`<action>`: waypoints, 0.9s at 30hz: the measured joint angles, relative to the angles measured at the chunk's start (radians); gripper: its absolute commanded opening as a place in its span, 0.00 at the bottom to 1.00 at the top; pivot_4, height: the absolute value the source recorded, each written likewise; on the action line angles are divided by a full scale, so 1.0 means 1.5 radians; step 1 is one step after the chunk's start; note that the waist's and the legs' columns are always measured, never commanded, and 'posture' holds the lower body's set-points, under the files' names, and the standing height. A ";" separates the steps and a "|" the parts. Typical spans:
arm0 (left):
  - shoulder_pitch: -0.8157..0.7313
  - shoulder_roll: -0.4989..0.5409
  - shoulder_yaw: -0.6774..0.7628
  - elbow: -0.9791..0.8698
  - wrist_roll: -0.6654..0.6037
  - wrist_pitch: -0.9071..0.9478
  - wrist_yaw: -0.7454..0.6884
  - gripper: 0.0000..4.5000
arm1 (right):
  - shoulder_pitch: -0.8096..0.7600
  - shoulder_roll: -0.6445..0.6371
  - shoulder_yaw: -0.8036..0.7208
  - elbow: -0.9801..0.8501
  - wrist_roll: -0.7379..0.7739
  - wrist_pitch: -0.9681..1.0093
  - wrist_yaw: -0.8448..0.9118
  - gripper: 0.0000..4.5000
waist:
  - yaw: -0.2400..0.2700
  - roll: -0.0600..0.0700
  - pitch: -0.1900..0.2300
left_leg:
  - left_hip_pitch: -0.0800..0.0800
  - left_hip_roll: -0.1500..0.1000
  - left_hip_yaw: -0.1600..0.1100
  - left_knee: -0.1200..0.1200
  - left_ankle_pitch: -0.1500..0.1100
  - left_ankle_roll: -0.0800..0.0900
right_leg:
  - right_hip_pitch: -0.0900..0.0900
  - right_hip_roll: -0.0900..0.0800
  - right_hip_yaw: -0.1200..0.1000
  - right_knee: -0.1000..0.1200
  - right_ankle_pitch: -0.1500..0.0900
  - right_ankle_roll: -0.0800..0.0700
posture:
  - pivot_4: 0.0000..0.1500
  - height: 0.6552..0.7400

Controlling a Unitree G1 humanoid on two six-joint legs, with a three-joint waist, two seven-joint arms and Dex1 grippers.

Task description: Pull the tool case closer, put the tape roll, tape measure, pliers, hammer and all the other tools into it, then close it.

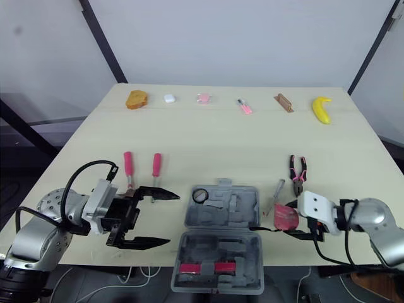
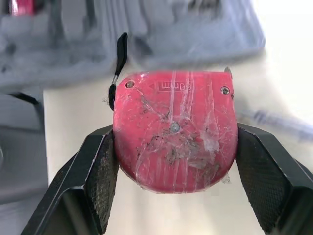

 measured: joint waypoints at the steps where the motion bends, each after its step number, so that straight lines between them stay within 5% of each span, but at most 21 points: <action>1: 0.001 -0.005 0.000 0.000 0.000 0.001 0.007 1.00 | -0.022 0.001 0.012 -0.009 -0.002 0.021 0.004 0.66 | 0.000 0.000 0.000 | 0.000 0.000 0.000 0.000 0.000 0.000 | 0.000 0.000 0.000 0.000 0.000 0.000 | 1.00 1.00; 9: 0.049 -0.010 0.047 0.000 0.010 -0.004 0.061 1.00 | -0.284 0.043 0.192 -0.028 -0.094 0.228 0.038 0.66 | 0.003 0.000 0.000 | -0.003 0.000 -0.001 0.000 0.000 0.000 | -0.002 -0.001 -0.001 0.000 0.000 0.000 | 1.00 1.00; 27: 0.113 -0.010 0.097 -0.028 0.009 0.000 0.131 1.00 | -0.416 0.173 0.389 0.113 -0.284 0.278 0.011 0.66 | 0.001 0.001 0.001 | -0.002 -0.001 0.000 0.000 0.000 0.000 | -0.002 -0.002 -0.002 0.000 0.000 0.000 | 1.00 1.00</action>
